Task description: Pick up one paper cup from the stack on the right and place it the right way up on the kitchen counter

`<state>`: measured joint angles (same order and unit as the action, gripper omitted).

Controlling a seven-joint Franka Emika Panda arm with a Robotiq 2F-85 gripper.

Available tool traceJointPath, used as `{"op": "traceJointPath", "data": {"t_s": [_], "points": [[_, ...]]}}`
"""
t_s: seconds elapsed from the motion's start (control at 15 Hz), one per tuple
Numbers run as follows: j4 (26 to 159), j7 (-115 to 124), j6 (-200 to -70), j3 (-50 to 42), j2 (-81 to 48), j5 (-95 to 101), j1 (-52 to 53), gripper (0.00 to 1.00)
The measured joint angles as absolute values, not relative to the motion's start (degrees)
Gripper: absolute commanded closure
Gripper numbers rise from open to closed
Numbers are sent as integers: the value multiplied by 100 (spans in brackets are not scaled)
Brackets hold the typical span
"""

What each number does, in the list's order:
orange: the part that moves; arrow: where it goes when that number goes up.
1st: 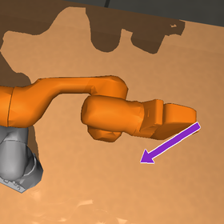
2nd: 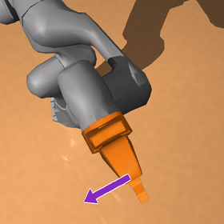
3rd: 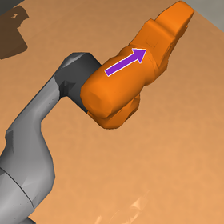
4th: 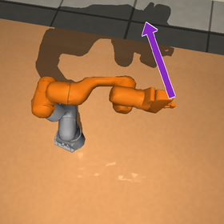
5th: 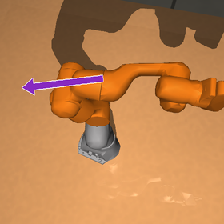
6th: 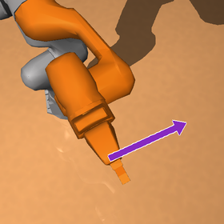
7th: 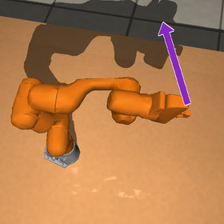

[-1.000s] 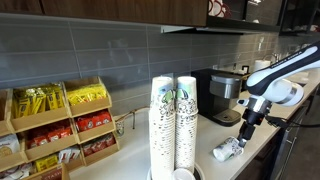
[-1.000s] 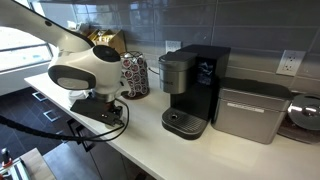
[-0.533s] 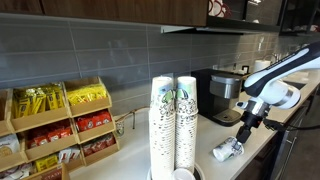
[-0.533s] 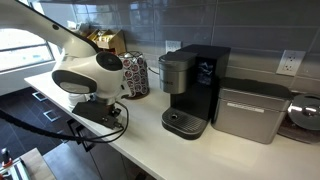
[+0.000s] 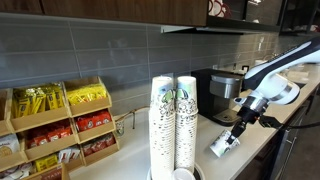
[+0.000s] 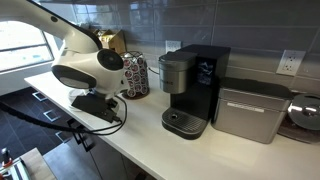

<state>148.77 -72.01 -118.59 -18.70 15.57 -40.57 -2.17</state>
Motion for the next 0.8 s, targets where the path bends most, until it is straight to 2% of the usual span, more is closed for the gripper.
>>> {"op": "traceJointPath", "data": {"t_s": [0.8], "points": [[14997, -6596, -12810, -390, 2416, -1602, -98, 92]]}}
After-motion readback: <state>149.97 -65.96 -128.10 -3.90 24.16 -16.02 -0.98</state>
